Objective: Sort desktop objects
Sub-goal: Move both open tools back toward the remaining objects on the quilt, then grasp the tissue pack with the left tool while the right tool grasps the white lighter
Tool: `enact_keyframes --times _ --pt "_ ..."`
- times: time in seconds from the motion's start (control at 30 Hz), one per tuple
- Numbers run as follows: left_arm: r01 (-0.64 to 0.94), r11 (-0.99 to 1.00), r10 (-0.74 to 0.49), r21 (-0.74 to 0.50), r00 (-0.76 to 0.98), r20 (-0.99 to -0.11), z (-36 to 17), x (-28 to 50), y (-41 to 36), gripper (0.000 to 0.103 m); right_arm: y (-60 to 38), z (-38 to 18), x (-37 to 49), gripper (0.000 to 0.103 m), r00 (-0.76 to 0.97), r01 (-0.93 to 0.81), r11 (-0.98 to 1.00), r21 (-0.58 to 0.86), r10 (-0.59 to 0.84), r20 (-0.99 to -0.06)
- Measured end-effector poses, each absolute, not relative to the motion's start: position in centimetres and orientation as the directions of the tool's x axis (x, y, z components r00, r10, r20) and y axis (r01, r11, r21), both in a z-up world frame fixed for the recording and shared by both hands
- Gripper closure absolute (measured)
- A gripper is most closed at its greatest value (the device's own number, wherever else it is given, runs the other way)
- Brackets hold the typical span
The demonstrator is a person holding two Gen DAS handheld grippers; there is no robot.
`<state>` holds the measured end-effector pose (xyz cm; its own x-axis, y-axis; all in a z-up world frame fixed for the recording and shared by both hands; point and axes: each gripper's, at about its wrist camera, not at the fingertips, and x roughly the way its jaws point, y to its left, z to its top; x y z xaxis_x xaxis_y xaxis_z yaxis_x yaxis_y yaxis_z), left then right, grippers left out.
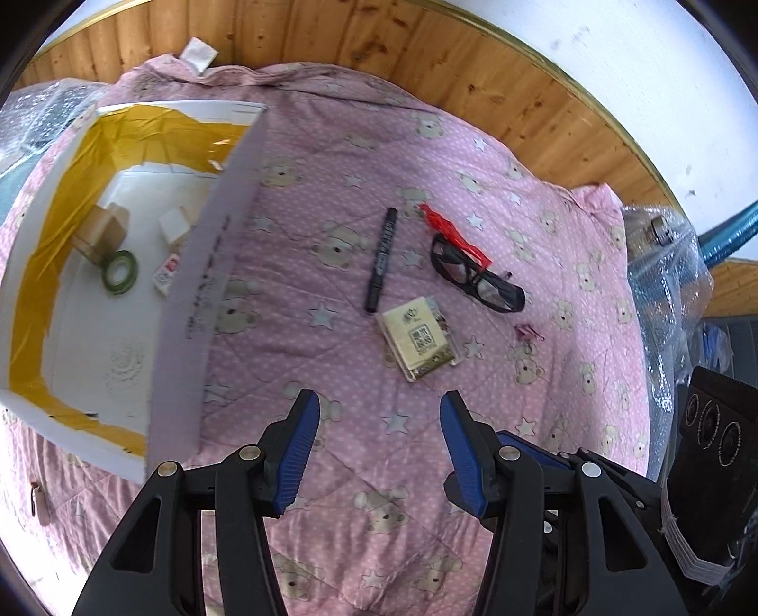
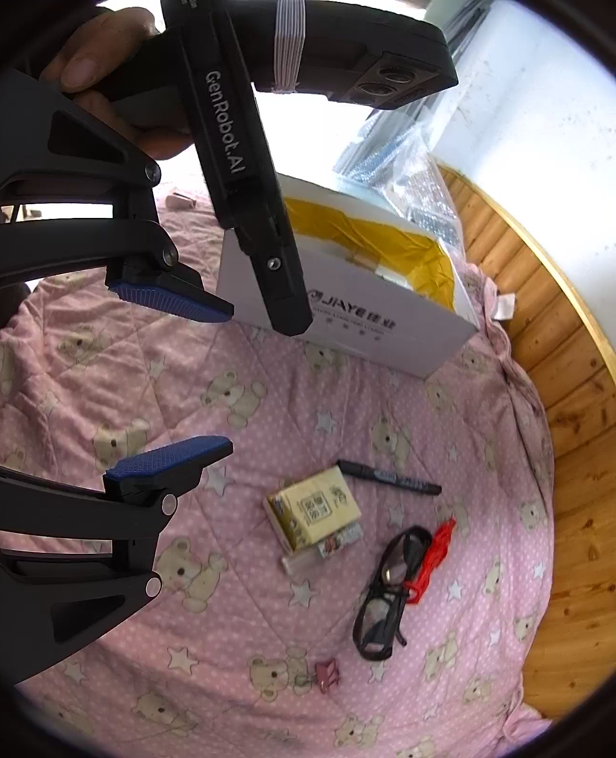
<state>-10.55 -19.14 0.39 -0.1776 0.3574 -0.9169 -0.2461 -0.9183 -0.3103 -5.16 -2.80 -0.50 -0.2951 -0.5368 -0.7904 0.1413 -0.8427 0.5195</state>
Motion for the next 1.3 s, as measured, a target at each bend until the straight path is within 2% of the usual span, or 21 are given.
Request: enact_keyframes --times 0.63,0.93,1.3 --pt "-0.295 -0.906 0.341 -0.304 -0.082 -0.937 -3.3 -11.4 -13.0 0.048 2.9 -3.4 -6.3 0.049 -0.304 0.033 -0.867 0.496 -0.482 -0.822" --pt "-0.244 -0.924 0.310 -0.293 -0.034 -0.950 -6.6 -12.9 -11.7 0.048 5.2 -6.1 -7.6 0.049 -0.279 -0.014 -0.880 0.475 -0.453 -0.847" --pt "-0.199 -0.936 0.297 -0.291 0.002 -0.955 -9.9 -15.8 -8.7 0.047 5.2 -8.5 -9.7 0.049 -0.229 0.016 -0.895 0.445 -0.437 -0.870"
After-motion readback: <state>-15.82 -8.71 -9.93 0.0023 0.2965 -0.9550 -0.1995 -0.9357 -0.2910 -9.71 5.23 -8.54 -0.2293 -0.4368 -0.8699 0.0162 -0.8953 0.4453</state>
